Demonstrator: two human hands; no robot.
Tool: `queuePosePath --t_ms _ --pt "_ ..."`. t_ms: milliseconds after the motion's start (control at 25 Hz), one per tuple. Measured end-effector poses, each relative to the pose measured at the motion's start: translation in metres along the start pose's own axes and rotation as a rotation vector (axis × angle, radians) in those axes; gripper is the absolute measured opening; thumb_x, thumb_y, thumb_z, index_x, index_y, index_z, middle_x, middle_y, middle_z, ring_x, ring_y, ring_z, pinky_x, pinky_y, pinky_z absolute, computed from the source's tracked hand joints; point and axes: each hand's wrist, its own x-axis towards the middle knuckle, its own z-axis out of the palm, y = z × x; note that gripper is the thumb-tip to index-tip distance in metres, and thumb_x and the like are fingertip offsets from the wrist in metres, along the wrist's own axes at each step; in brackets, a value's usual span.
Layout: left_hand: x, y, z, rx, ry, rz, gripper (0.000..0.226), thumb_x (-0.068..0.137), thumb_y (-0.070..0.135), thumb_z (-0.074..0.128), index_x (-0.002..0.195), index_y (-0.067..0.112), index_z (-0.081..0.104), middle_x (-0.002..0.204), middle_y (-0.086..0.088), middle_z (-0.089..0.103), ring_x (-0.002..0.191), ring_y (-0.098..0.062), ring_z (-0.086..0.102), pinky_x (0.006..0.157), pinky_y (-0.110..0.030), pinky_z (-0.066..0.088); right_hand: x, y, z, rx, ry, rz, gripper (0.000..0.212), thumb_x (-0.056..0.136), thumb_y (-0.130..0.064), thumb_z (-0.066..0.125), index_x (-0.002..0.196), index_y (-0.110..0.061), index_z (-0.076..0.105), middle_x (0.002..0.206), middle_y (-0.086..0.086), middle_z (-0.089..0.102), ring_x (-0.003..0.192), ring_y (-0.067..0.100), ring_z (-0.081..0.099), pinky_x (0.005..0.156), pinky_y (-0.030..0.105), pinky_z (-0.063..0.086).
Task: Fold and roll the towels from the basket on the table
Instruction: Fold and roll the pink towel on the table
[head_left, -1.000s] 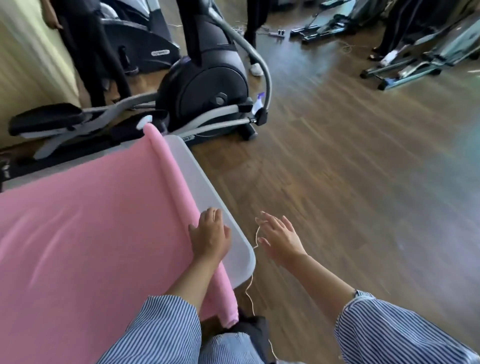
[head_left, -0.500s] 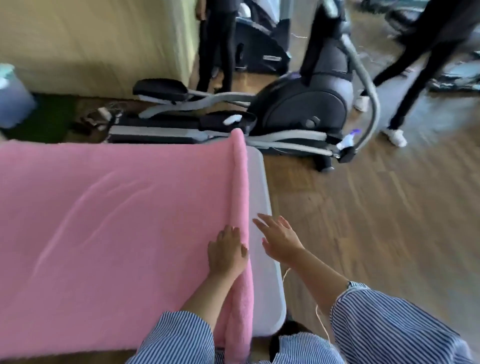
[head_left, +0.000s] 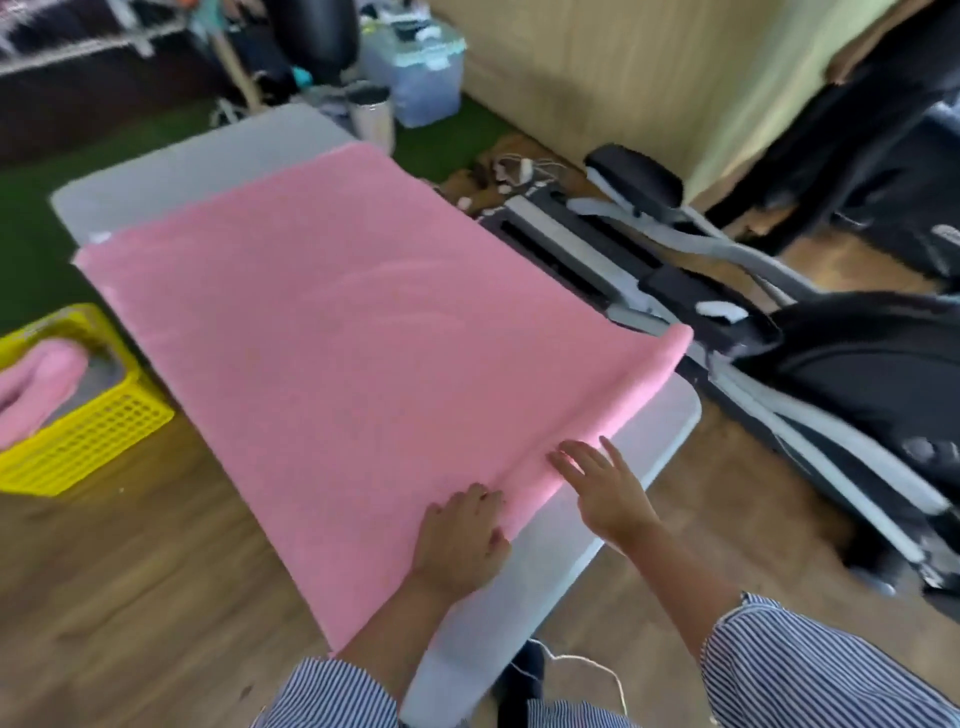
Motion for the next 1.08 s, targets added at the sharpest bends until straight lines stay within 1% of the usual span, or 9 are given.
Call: queuePosePath --t_ms 200,400,600,720,800,880,960,1000,1080 --pt "-0.037 0.012 0.007 0.061 0.109 -0.113 0.038 0.082 0.042 0.047 0.115 0.025 0.054 0.107 0.000 0.062 0.079 -0.020 0.063 0.057 -0.030 0.048 0.003 0.026 -0.004 -0.020 -0.024 -0.138 0.094 0.042 0.008 0.071 0.129 -0.020 0.047 0.126 0.001 0.059 0.125 0.017 0.036 0.111 0.039 0.007" --pt "-0.053 0.016 0.010 0.055 0.131 -0.156 0.053 0.076 0.048 0.053 0.123 0.024 0.052 0.109 0.001 0.056 0.085 -0.018 0.059 0.063 -0.031 0.047 0.009 0.037 0.006 -0.018 -0.054 -0.186 0.100 0.041 0.006 0.073 0.132 -0.022 0.041 0.128 -0.001 0.059 0.122 0.017 0.051 0.112 0.038 0.005" --pt "-0.057 0.030 0.014 0.123 0.204 -0.253 0.049 0.077 0.039 0.055 0.123 0.025 0.059 0.107 0.005 0.058 0.090 -0.020 0.056 0.084 -0.043 0.039 0.024 0.069 0.013 -0.037 -0.004 -0.361 0.091 0.045 0.010 0.068 0.131 -0.019 0.051 0.128 0.003 0.059 0.122 0.022 0.052 0.111 0.040 0.008" --pt "-0.055 0.039 0.013 0.166 0.246 -0.401 0.043 0.076 0.037 0.053 0.116 0.027 0.066 0.102 0.008 0.065 0.091 -0.019 0.058 0.095 -0.049 0.033 0.045 0.113 0.018 -0.046 0.013 -0.419 0.092 0.045 0.010 0.066 0.130 -0.018 0.046 0.125 0.005 0.060 0.125 0.022 0.042 0.112 0.038 0.007" --pt "-0.049 0.051 0.017 0.194 0.286 -0.512 0.042 0.073 0.036 0.053 0.111 0.025 0.069 0.099 0.008 0.068 0.092 -0.020 0.059 0.096 -0.053 0.033 0.057 0.154 0.022 -0.027 0.025 -0.450 0.092 0.044 0.010 0.067 0.129 -0.017 0.045 0.125 0.006 0.059 0.123 0.021 0.038 0.111 0.039 0.013" --pt "-0.048 0.062 0.026 0.188 0.310 -0.621 0.042 0.071 0.037 0.051 0.107 0.025 0.070 0.100 0.007 0.070 0.094 -0.019 0.058 0.096 -0.055 0.033 0.068 0.192 0.020 -0.015 0.053 -0.434 0.089 0.042 0.008 0.071 0.126 -0.010 0.048 0.123 0.009 0.059 0.119 0.024 0.044 0.109 0.043 0.029" --pt "-0.045 0.071 0.031 0.199 0.296 -0.729 0.045 0.071 0.038 0.047 0.107 0.023 0.069 0.104 0.005 0.070 0.094 -0.019 0.062 0.095 -0.055 0.034 0.076 0.222 0.018 0.025 0.088 -0.371 0.080 0.042 0.008 0.075 0.119 -0.001 0.051 0.116 0.015 0.059 0.109 0.030 0.053 0.097 0.045 0.044" --pt "-0.042 0.075 0.035 0.213 0.293 -0.784 0.045 0.072 0.036 0.044 0.108 0.022 0.067 0.105 0.003 0.070 0.094 -0.020 0.064 0.094 -0.055 0.036 0.080 0.235 0.020 0.055 0.103 -0.365 0.073 0.047 0.008 0.073 0.116 0.000 0.051 0.113 0.016 0.058 0.106 0.031 0.052 0.094 0.047 0.046" --pt "-0.038 0.086 0.036 0.205 0.305 -0.891 0.042 0.075 0.031 0.041 0.107 0.019 0.065 0.102 0.000 0.070 0.090 -0.023 0.067 0.089 -0.054 0.041 0.084 0.250 0.022 0.106 0.113 -0.364 0.058 0.056 0.008 0.063 0.112 -0.004 0.050 0.109 0.014 0.059 0.105 0.029 0.049 0.097 0.047 0.037"
